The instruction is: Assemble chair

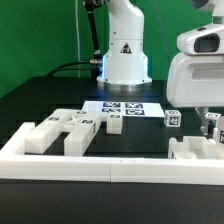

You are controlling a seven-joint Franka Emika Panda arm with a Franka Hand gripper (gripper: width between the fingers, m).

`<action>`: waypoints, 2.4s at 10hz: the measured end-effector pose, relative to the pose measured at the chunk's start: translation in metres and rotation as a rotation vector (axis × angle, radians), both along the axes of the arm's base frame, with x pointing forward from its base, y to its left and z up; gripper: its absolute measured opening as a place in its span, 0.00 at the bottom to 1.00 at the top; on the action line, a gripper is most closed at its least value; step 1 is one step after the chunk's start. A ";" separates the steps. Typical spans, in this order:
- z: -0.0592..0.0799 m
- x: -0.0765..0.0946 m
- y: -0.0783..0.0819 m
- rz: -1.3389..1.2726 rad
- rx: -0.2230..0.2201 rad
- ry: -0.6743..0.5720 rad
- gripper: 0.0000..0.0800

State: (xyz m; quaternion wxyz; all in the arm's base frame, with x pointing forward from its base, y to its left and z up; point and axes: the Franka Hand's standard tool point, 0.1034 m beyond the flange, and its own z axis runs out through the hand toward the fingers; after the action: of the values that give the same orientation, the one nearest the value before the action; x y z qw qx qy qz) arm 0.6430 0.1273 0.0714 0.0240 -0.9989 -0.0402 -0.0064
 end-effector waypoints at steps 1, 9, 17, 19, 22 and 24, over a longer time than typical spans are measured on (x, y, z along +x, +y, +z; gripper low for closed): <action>0.003 0.001 0.000 0.123 -0.011 -0.010 0.81; 0.002 0.002 -0.003 0.388 -0.035 -0.030 0.53; 0.000 0.003 -0.005 -0.111 -0.015 -0.016 0.36; 0.000 0.003 -0.004 -0.247 -0.012 -0.010 0.36; -0.001 0.003 -0.003 -0.485 0.000 -0.014 0.36; -0.001 0.002 -0.005 -0.710 0.004 -0.008 0.36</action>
Offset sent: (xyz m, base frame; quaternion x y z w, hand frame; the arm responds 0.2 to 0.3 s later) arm -0.0090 -0.0002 0.0049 -0.0177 0.0122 -0.1633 0.9863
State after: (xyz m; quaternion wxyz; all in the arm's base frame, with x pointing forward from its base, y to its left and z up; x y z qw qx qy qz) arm 0.6447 0.1226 0.0706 0.0222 -0.9505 0.3094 -0.0185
